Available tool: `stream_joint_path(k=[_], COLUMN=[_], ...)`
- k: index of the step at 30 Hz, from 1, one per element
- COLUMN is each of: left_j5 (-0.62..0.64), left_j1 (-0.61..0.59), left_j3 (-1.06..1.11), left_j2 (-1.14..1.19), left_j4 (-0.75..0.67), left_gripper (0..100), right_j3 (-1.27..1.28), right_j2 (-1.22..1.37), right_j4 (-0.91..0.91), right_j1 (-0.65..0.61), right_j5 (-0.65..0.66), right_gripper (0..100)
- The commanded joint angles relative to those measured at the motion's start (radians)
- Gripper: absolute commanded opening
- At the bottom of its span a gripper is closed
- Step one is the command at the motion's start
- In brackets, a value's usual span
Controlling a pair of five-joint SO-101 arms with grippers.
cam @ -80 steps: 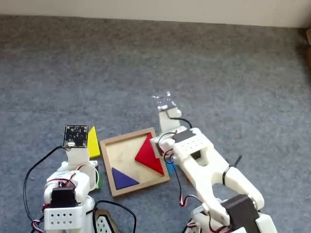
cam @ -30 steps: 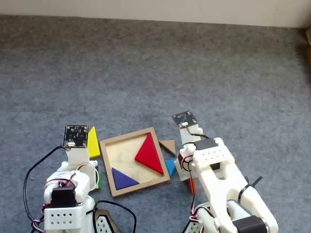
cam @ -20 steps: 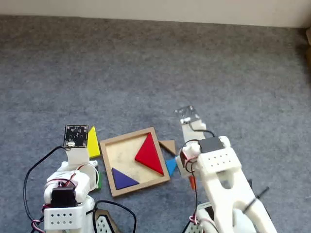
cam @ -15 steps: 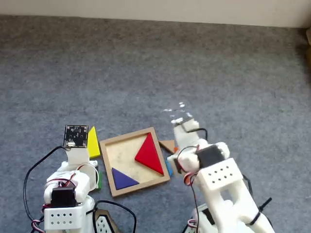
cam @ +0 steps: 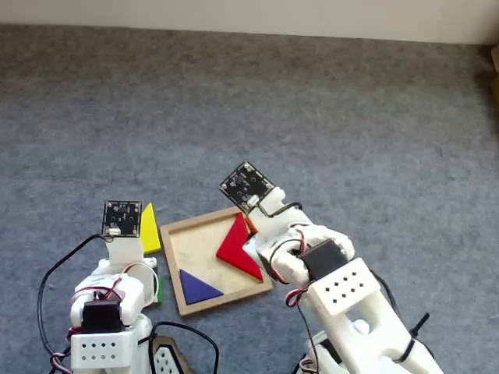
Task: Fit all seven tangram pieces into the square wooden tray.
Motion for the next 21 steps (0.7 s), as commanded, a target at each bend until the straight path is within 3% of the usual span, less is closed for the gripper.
stream_joint_path(k=[1, 7, 16, 21], left_j5=[-0.009, -0.009, -0.009, -0.009], left_j1=[-0.012, -0.012, -0.012, -0.012], left_j3=[0.021, 0.021, 0.021, 0.021], left_j2=[-0.007, -0.007, -0.007, -0.007], left_j4=[0.006, 0.006, 0.006, 0.006], left_gripper=[1, 1, 1, 1], right_j3=[-0.058, -0.059, -0.059, -0.059], right_j2=[0.09, 0.265, 0.377, 0.389], right_j4=[-0.087, -0.171, -0.211, -0.208], right_j1=[-0.044, -0.111, -0.116, -0.12], right_j5=[0.017, 0.014, 0.017, 0.017], right_gripper=[0.5, 0.5, 1.2, 15.0])
